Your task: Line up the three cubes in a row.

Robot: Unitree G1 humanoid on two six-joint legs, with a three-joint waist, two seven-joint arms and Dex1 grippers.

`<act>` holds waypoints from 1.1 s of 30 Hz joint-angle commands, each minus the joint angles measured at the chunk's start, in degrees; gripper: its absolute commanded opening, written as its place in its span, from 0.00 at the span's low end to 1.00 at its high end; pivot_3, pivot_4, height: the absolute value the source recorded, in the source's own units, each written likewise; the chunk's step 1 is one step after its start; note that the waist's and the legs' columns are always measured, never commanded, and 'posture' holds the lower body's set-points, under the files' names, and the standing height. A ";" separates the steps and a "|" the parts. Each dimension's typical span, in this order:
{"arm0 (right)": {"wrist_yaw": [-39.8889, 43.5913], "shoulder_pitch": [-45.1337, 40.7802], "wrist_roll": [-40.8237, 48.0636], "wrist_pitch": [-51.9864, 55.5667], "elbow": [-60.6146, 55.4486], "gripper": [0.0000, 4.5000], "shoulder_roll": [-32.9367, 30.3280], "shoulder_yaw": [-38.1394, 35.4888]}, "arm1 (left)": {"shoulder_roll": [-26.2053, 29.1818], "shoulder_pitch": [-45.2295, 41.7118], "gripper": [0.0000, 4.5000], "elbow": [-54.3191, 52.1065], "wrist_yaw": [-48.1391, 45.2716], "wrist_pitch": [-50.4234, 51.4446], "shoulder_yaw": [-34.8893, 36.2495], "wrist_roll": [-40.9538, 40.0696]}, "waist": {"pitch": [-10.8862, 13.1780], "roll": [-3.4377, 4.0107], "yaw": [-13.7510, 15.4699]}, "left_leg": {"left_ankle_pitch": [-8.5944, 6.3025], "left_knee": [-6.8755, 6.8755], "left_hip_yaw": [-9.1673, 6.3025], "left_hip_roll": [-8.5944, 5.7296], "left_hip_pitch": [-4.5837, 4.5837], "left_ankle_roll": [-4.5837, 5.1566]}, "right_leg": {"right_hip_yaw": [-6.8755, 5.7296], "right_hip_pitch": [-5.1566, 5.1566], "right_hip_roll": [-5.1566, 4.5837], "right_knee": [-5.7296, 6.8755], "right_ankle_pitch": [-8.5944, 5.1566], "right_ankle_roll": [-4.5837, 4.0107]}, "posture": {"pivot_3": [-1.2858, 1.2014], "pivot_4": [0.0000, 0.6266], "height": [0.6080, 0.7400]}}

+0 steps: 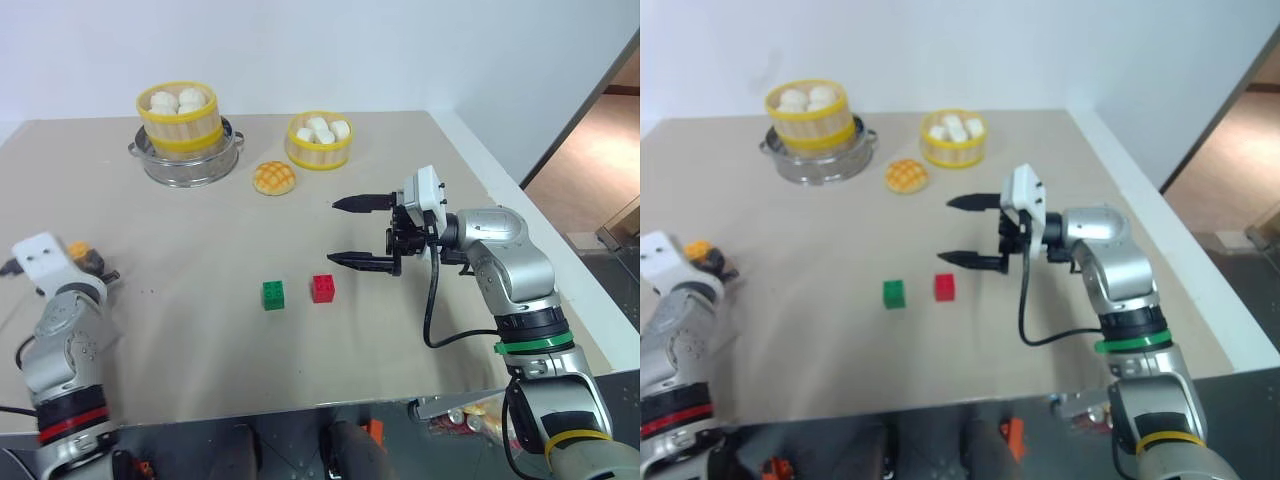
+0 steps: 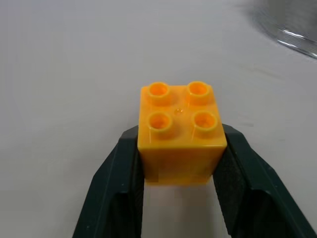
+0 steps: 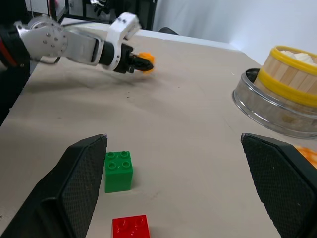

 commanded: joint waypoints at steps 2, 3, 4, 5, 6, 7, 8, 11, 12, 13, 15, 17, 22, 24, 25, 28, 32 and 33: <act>0.56 -1.05 -0.75 -1.47 -0.11 1.00 -1.17 -0.12 | 9.56 1.35 0.30 -0.84 -24.82 -7.71 -13.39 2.13 | 0.01 0.02 0.02 | 0.00 -0.06 0.03 -0.01 0.00 -0.02 | 0.00 -0.03 -0.04 -0.01 -0.09 -0.15 | 0.52 0.24 1.00; 0.59 -1.12 -0.82 -1.52 0.04 1.00 -1.21 -0.12 | 10.65 1.06 0.30 -0.64 -29.10 -9.68 -15.03 1.77 | 0.01 0.03 0.14 | 0.00 -0.07 0.02 -0.02 -0.03 -0.02 | -0.03 -0.04 -0.06 -0.01 -0.11 -0.17 | 0.52 0.24 1.00; 0.64 -1.19 -0.87 -1.54 0.17 1.00 -1.24 -0.16 | 11.56 0.84 0.30 -0.50 -33.26 -11.76 -16.56 1.46 | 0.02 0.03 0.16 | 0.00 -0.08 0.04 -0.02 -0.03 -0.02 | -0.03 -0.05 -0.08 -0.04 -0.12 -0.18 | 0.52 0.24 1.00; 0.66 -1.28 -0.94 -1.47 0.31 1.00 -1.28 -0.22 | 12.43 0.60 0.30 -0.58 -38.43 -13.93 -18.48 0.98 | 0.02 0.03 0.16 | 0.00 -0.11 0.08 -0.01 -0.03 -0.02 | -0.02 -0.06 -0.12 -0.05 -0.13 -0.19 | 0.52 0.24 1.00; 0.60 -1.36 -1.07 -1.39 0.49 1.00 -1.35 -0.28 | 13.26 0.33 0.30 -0.31 -43.95 -16.78 -20.57 0.89 | 0.02 0.03 0.16 | 0.00 -0.12 0.12 0.00 -0.05 -0.03 | -0.01 -0.10 -0.13 -0.05 -0.13 -0.20 | 0.52 0.24 1.00; 0.59 -1.38 -1.30 -1.45 0.64 1.00 -1.48 -0.28 | 13.89 0.05 0.30 0.08 -49.21 -20.03 -22.56 0.92 | 0.02 0.03 0.16 | 0.00 -0.15 0.14 0.01 -0.11 -0.03 | -0.01 -0.17 -0.12 -0.05 -0.14 -0.22 | 0.52 0.24 1.00; 0.64 -1.37 -1.51 -1.52 0.72 1.00 -1.67 -0.27 | 14.13 -0.37 0.30 0.58 -53.83 -21.56 -24.04 0.16 | 0.02 0.04 0.18 | 0.00 -0.19 0.16 0.01 -0.13 -0.02 | 0.00 -0.21 -0.12 -0.05 -0.15 -0.22 | 0.52 0.24 1.00; 0.71 -1.08 -1.84 -1.31 0.41 1.00 -2.20 -0.29 | 14.86 -1.16 0.30 1.99 -62.05 -23.63 -25.85 -1.22 | 0.03 0.05 0.20 | 0.00 -0.34 0.16 0.05 -0.12 -0.02 | 0.00 -0.26 -0.07 -0.04 -0.19 -0.28 | 0.52 0.24 1.00; 0.72 -0.91 -1.91 -1.18 0.17 1.00 -2.43 -0.31 | 15.20 -1.29 0.30 2.57 -63.86 -23.78 -25.80 -1.64 | 0.03 0.05 0.09 | 0.00 -0.37 0.16 0.07 -0.12 -0.02 | 0.00 -0.28 -0.03 -0.04 -0.19 -0.27 | 0.52 0.24 1.00; 0.72 -0.62 -1.95 -1.00 -0.17 1.00 -2.78 -0.45 | 16.09 -1.45 0.30 4.13 -66.83 -25.62 -26.05 -1.44 | 0.03 0.06 -0.06 | 0.00 -0.42 0.16 0.09 -0.10 -0.01 | 0.00 -0.29 0.00 -0.04 -0.16 -0.22 | 0.52 0.24 1.00; 0.61 -0.19 -2.03 -0.78 -0.63 1.00 -3.42 -0.65 | 17.45 -1.96 0.30 7.39 -71.57 -29.15 -26.52 -0.46 | 0.03 0.06 -0.30 | 0.01 -0.52 0.13 0.11 -0.05 -0.01 | 0.00 -0.29 0.05 -0.01 -0.16 -0.17 | 0.52 0.24 1.00; 0.35 0.17 -2.06 -0.66 -0.98 1.00 -3.94 -0.76 | 17.93 -2.95 0.30 10.14 -74.63 -31.04 -26.86 -0.07 | 0.04 0.08 -0.37 | 0.01 -0.60 0.08 0.13 -0.02 0.00 | -0.02 -0.29 0.09 0.00 -0.20 -0.21 | 0.52 0.24 1.00; -0.32 1.38 -1.95 -0.33 -2.11 1.00 -5.03 -0.98 | 16.62 -6.04 0.30 14.67 -79.17 -34.42 -28.28 0.56 | 0.05 0.09 -0.35 | 0.01 -0.59 0.04 0.11 -0.07 0.00 | -0.03 -0.28 0.08 0.00 -0.25 -0.14 | 0.52 0.24 1.00; -0.57 1.63 -2.00 -0.17 -2.43 1.00 -5.30 -0.98 | 15.90 -7.00 0.30 15.77 -79.82 -34.98 -28.62 0.71 | 0.05 0.09 -0.36 | 0.01 -0.56 0.05 0.10 -0.08 0.00 | -0.02 -0.28 0.06 0.00 -0.25 -0.11 | 0.52 0.24 1.00; -0.66 1.75 -2.02 -0.11 -2.55 1.00 -5.44 -1.01 | 15.71 -7.36 0.30 16.16 -79.98 -35.24 -28.78 0.95 | 0.05 0.09 -0.36 | 0.01 -0.55 0.06 0.09 -0.08 0.00 | -0.02 -0.28 0.05 0.00 -0.25 -0.10 | 0.52 0.24 1.00; -0.86 2.10 -1.98 0.21 -3.04 1.00 -5.89 -1.17 | 15.77 -8.14 0.30 17.26 -81.01 -36.10 -29.00 1.52 | 0.05 0.09 -0.37 | 0.01 -0.53 0.05 0.09 -0.08 0.00 | -0.02 -0.28 0.07 0.01 -0.25 -0.09 | 0.52 0.24 1.00; -1.03 2.53 -1.74 0.59 -3.64 1.00 -6.40 -1.24 | 16.88 -8.32 0.30 18.20 -82.22 -35.93 -27.97 1.12 | 0.06 0.10 -0.43 | 0.01 -0.54 0.04 0.10 -0.06 0.00 | -0.02 -0.28 0.09 0.05 -0.25 -0.10 | 0.52 0.24 1.00; -1.05 2.57 -1.70 0.63 -3.71 1.00 -6.44 -1.24 | 17.15 -8.12 0.30 18.07 -82.42 -35.86 -27.69 0.92 | 0.06 0.10 -0.43 | 0.01 -0.54 0.04 0.11 -0.05 0.00 | -0.02 -0.28 0.09 0.06 -0.25 -0.11 | 0.52 0.24 1.00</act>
